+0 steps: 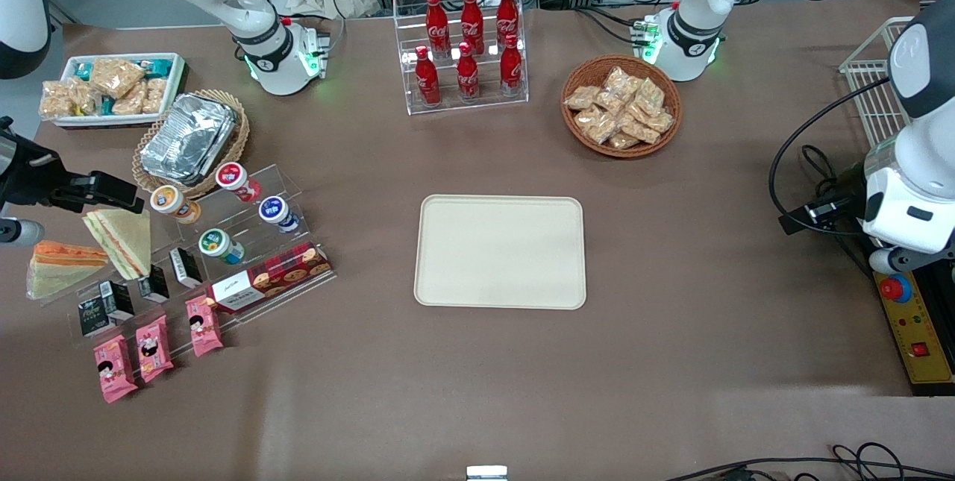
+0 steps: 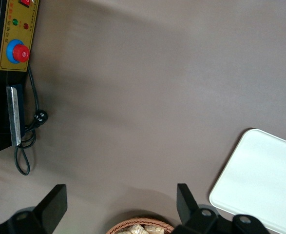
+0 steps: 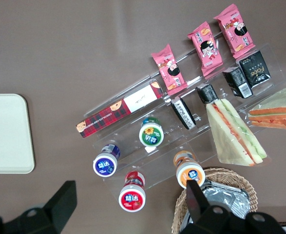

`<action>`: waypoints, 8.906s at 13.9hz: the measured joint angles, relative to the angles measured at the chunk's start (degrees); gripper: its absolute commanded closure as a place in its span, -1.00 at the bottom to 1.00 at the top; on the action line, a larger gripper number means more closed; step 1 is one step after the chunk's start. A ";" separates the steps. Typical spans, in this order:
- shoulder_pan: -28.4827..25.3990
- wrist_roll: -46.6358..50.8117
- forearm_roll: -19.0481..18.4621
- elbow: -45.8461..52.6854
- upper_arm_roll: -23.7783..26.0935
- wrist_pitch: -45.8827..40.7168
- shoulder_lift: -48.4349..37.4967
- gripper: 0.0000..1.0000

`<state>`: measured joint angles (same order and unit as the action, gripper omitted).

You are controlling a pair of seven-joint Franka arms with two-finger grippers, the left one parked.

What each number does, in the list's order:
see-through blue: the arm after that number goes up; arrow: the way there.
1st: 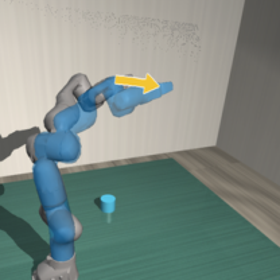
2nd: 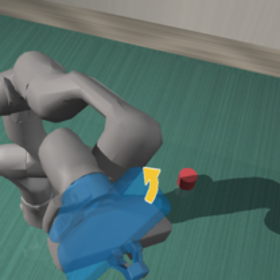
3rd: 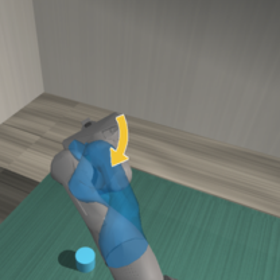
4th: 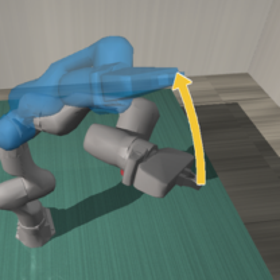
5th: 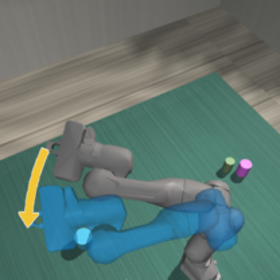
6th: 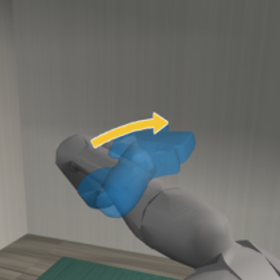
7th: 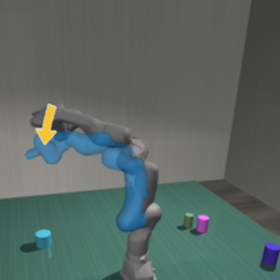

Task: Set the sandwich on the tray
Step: 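Move the right gripper over the wrapped triangular sandwich in the rack, then close the right gripper on the wrapped sandwich and lift it out, then carry the sandwich with the right gripper over the cream tray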

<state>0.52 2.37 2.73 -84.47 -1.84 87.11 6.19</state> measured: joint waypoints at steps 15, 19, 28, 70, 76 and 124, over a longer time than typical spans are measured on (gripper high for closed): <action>0.38 0.75 0.00 0.49 -0.21 0.08 -0.27 -1.00; 1.52 0.80 0.00 0.49 -0.92 0.03 -0.31 -1.00; 2.70 0.71 0.00 0.15 -6.62 -0.13 0.08 -1.00; 14.25 29.72 6.76 -9.82 -14.64 22.14 13.94 -0.93; 14.25 29.53 6.76 -11.16 -14.64 24.59 15.21 -0.93; -20.64 0.53 2.92 8.63 2.81 5.60 14.66 0.25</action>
<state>-20.12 2.90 5.65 -75.83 0.97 92.71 20.85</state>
